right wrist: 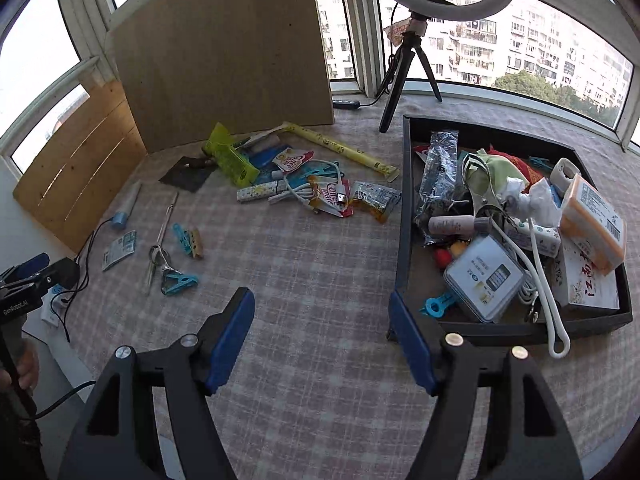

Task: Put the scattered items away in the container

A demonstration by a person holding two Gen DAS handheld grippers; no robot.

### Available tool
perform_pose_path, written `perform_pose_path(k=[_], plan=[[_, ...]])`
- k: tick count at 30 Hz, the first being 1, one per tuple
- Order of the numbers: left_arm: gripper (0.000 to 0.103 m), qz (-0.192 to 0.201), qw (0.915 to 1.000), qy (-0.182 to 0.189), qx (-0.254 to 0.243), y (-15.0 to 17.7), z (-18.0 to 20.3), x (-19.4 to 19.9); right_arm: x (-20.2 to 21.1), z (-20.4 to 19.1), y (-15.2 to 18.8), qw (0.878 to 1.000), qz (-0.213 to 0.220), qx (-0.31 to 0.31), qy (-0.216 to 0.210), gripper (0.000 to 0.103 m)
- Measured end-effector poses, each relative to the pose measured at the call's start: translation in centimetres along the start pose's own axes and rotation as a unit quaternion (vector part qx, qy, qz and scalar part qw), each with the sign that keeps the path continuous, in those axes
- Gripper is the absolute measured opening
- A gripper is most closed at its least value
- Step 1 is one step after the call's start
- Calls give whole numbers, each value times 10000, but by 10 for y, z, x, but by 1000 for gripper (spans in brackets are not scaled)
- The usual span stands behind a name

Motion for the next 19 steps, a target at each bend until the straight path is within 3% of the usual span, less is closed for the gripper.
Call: perform_pose_path(k=[7,19], plan=[[102,-264,9988,250,340,20,-38,-23,-27,-29,20,9997,-239,-40,6,69],[102,-38,9980,614,-174,7,-26,-24,-44,-50,39,9991,-267,-320,70,69]])
Point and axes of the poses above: each gripper's, at about its wrist camera, not at the fingertips, and x roughly against the way its jaws point, z to its right, y to its underside, the point moved 8 cm from there along -x, roughly the way its jaws point, and after that the axes turned 14 degrees about -z, right-handed, at the moved point
